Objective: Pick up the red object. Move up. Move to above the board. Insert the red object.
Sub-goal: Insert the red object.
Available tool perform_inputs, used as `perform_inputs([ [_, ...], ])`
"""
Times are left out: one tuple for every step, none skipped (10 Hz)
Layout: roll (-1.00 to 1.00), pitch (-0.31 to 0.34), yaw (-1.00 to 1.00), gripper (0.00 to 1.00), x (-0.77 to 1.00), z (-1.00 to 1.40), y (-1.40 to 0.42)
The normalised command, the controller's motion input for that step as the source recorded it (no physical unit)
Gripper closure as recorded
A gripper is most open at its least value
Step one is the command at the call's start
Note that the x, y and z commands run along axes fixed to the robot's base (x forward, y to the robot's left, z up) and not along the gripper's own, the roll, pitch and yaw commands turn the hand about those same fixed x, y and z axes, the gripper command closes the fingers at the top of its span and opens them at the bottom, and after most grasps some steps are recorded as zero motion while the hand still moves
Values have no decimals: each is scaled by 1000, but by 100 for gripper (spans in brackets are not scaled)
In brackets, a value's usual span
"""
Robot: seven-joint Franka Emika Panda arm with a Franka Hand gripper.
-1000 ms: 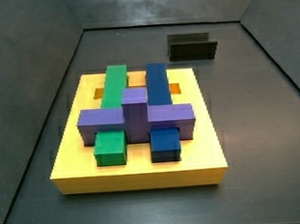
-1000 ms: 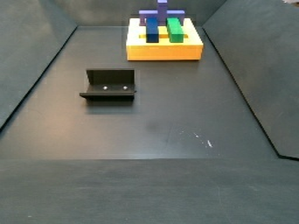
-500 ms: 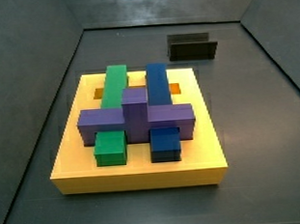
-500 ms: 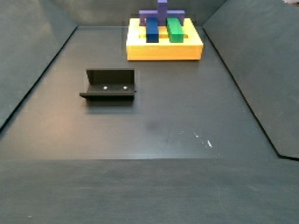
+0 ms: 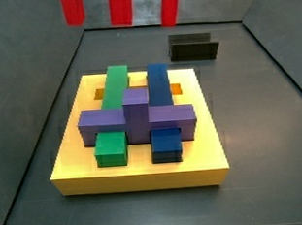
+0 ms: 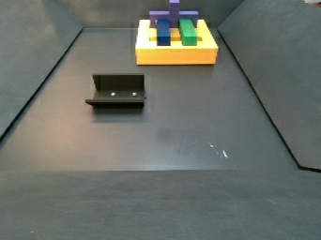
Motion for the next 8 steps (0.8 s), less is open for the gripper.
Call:
perform_inputs([
  [10, -219, 0, 100, 0, -817, -37],
  [60, -200, 0, 100, 106, -749, -23],
  [199, -71, 0, 100, 166, -537, -31],
  [226, -20, 0, 100, 217, -443, -31],
  [221, -29, -3, 100, 171, -446, -60],
  [170, -34, 0, 100, 169, -354, -160],
  [101, -27, 0, 100, 194, -269, -197],
  [36, -49, 0, 100, 109, -254, -126],
])
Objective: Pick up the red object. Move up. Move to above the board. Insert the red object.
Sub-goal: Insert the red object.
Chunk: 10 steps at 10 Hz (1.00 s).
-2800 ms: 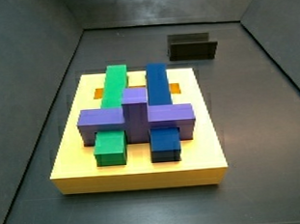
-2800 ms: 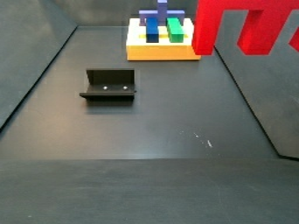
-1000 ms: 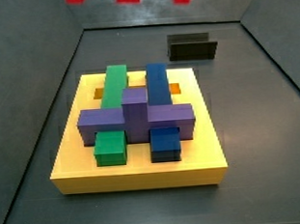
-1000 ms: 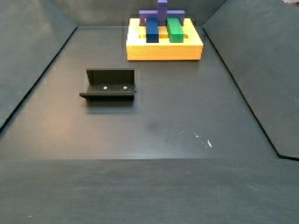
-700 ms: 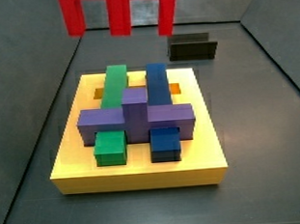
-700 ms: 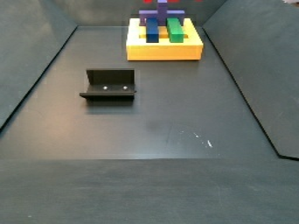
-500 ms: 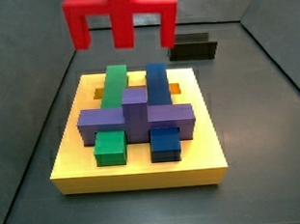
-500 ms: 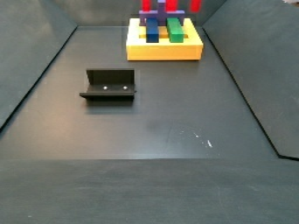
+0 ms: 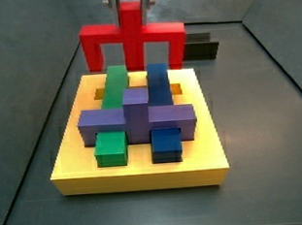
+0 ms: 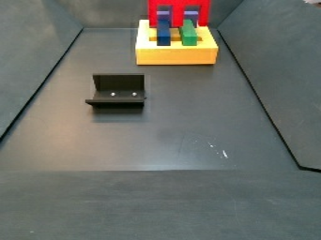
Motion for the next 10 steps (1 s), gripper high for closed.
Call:
perform_inputs([
  [0, -31, 0, 100, 74, -197, -80],
  [-36, -27, 0, 100, 200, -126, -63],
  [-19, -30, 0, 100, 143, -154, -34],
  [0, -20, 0, 100, 14, -149, 0],
  [0, -34, 0, 100, 29, -160, 0],
  [0, -41, 0, 100, 0, -206, 0],
  [0, -43, 0, 100, 0, -206, 0],
  [0, -61, 0, 100, 11, -209, -11],
  [0, -90, 0, 100, 0, -283, 0],
  [-16, -80, 0, 100, 0, -231, 0],
])
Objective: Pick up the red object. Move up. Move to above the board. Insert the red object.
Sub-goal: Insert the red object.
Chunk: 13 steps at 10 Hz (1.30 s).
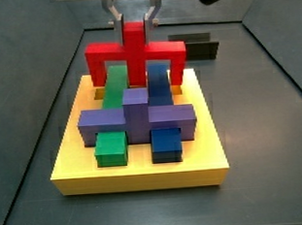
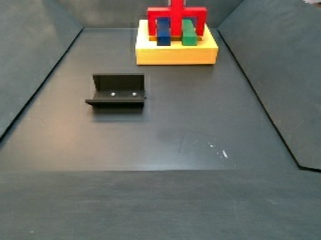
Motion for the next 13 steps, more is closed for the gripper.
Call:
perform_inputs([
  [-16, -66, 0, 100, 0, -189, -37],
  [0, -51, 0, 100, 0, -177, -63],
  [0, -34, 40, 100, 0, -149, -89],
  [0, -36, 34, 100, 0, -166, -77],
  [49, -17, 23, 100, 0, -211, -11],
  [99, 0, 69, 100, 0, -214, 0],
  [149, 0, 160, 100, 0, -189, -49],
  [146, 0, 157, 100, 0, -203, -66],
  [139, 0, 149, 100, 0, -177, -66],
  [111, 0, 126, 100, 20, -163, -74],
  [86, 0, 83, 100, 0, -180, -54],
  [19, 0, 0, 100, 0, -134, -71],
  [0, -16, 0, 100, 14, -129, -71],
])
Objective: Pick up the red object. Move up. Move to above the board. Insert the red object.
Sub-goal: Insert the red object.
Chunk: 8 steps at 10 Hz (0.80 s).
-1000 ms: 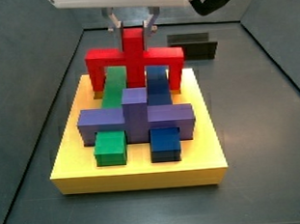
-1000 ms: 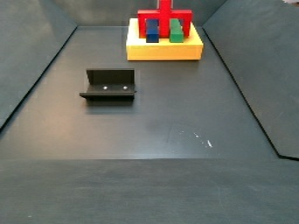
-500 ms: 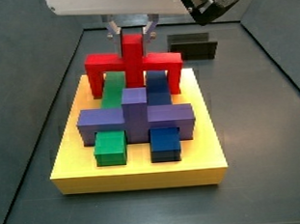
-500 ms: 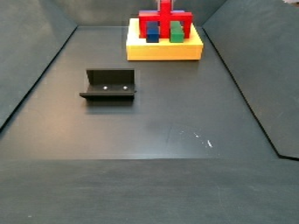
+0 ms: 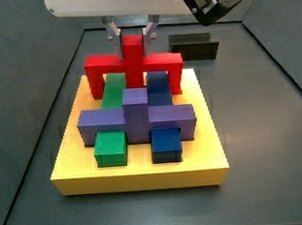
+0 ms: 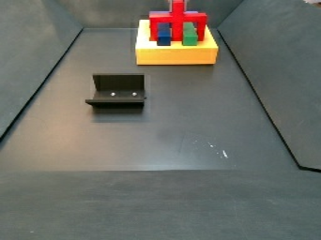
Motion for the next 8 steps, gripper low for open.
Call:
perform_inputs([
  [-41, -54, 0, 100, 0, -149, -43],
  [-77, -107, 0, 100, 0, -146, -63],
  [-19, -43, 0, 100, 20, -146, -9],
  [49, -3, 0, 100, 14, -369, 0],
  [43, -107, 0, 100, 0, -589, -6],
  [-16, -250, 0, 100, 0, -726, 0],
  [-61, -247, 63, 100, 0, -646, -34],
  [-44, -199, 74, 100, 0, -563, 0],
])
